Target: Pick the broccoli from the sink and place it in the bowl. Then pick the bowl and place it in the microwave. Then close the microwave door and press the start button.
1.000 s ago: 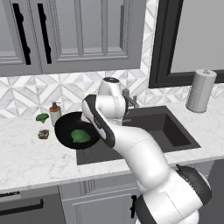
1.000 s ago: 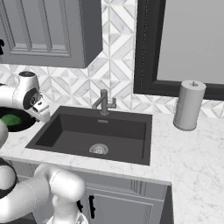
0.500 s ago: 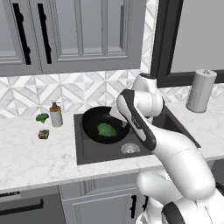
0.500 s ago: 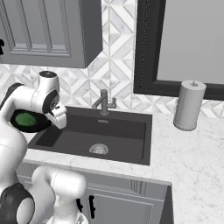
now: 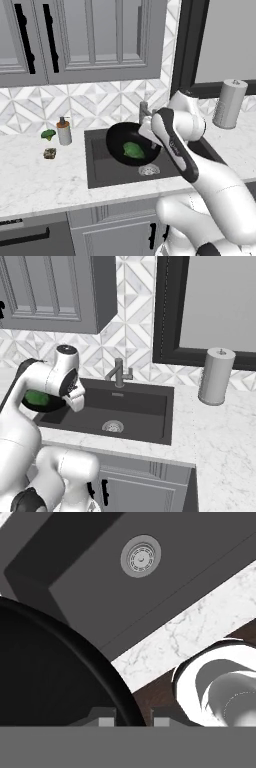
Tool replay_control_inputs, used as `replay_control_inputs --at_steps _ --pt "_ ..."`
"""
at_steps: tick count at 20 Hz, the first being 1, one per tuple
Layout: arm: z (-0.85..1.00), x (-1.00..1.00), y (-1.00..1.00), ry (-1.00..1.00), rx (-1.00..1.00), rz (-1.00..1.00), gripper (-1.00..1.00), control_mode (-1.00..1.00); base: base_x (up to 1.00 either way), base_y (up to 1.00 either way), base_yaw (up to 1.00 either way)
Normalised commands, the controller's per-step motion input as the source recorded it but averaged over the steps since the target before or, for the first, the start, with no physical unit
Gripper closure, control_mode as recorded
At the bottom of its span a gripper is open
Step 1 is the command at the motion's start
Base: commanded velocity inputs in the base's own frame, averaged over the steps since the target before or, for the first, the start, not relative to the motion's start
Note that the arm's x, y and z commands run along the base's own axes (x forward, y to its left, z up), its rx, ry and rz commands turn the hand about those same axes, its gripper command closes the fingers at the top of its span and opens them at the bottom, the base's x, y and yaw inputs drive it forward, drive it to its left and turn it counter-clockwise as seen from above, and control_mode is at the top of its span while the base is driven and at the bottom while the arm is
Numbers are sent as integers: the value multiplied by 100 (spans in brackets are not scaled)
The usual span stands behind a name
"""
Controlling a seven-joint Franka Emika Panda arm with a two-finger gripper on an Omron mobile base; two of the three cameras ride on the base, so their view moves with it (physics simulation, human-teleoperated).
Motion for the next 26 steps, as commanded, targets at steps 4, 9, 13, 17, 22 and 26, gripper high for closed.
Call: replay_control_inputs --at_steps 4,9,13,17,22,26 --pt "0 -15 0 -6 -2 0 100 100 -19 1 -3" --pt "0 0 0 0 0 0 100 100 -79 26 -48" --pt "0 0 0 0 0 0 100 100 -63 25 -77" --pt "0 0 0 0 0 0 100 100 -45 17 -89" --pt "0 0 0 0 0 0 100 100 -26 5 -95" --pt "0 0 0 0 0 0 100 100 -15 0 -98"
